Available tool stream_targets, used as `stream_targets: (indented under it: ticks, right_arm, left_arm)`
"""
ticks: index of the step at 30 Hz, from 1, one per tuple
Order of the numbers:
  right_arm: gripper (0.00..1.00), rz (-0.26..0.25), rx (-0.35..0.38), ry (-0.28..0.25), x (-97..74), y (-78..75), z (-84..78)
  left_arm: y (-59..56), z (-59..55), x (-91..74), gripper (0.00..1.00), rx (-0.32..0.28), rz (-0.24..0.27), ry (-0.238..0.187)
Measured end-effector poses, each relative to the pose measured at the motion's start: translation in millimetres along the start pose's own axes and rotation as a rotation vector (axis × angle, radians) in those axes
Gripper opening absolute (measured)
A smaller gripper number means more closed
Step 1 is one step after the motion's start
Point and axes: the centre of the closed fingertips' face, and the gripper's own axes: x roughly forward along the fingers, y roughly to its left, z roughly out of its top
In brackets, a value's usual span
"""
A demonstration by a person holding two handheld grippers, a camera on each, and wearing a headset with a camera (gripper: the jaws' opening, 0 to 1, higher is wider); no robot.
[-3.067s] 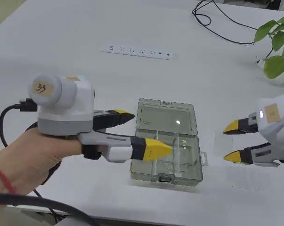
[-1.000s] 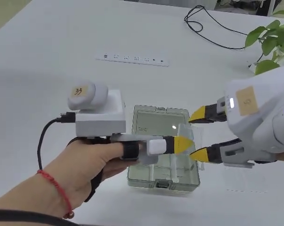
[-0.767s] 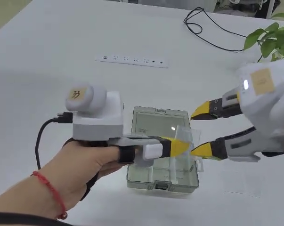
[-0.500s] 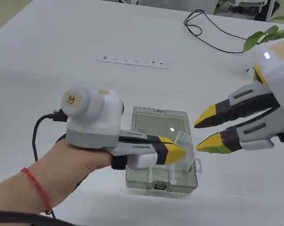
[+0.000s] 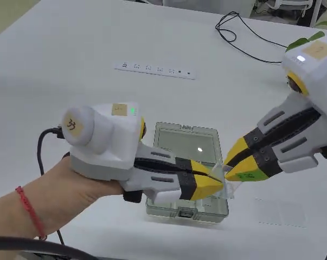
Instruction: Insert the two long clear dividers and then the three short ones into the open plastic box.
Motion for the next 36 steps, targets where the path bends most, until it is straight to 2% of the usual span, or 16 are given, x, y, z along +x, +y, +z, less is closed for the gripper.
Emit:
stream_targets:
  ticks: [6,8,19,24,28,33,36]
  right_arm:
    - [0.03,0.026,0.015,-0.007,1.3,3.0,0.3]
    - [0.03,0.033,0.021,-0.009,2.1,3.9,0.0]
    - [0.03,0.030,0.018,-0.004,8.6,4.2,-0.9]
    - [0.03,0.024,0.020,-0.007,9.3,4.1,0.2]
    - [0.03,0.011,0.020,-0.012,9.0,2.9,2.3]
    - [0.03,-0.015,0.023,-0.027,8.9,-0.6,6.7]
    - [0.03,-0.043,0.027,-0.027,8.3,-8.3,5.8]
  left_arm:
    - [-2.6,0.1,-1.1,0.00,0.009,-0.007,-0.003]
    - [-3.3,-0.4,-1.0,0.00,0.029,-0.008,0.002]
    - [-2.6,-6.5,-3.8,0.00,0.025,0.007,0.018]
    - [-0.5,-14.0,-8.2,0.00,0.024,0.024,0.041]
    - [2.7,-17.4,-13.5,0.04,0.018,0.046,0.047]
    - [10.1,-23.3,-23.9,0.14,0.011,0.092,0.060]
    - [16.6,-28.5,-32.3,0.21,0.008,0.126,0.076]
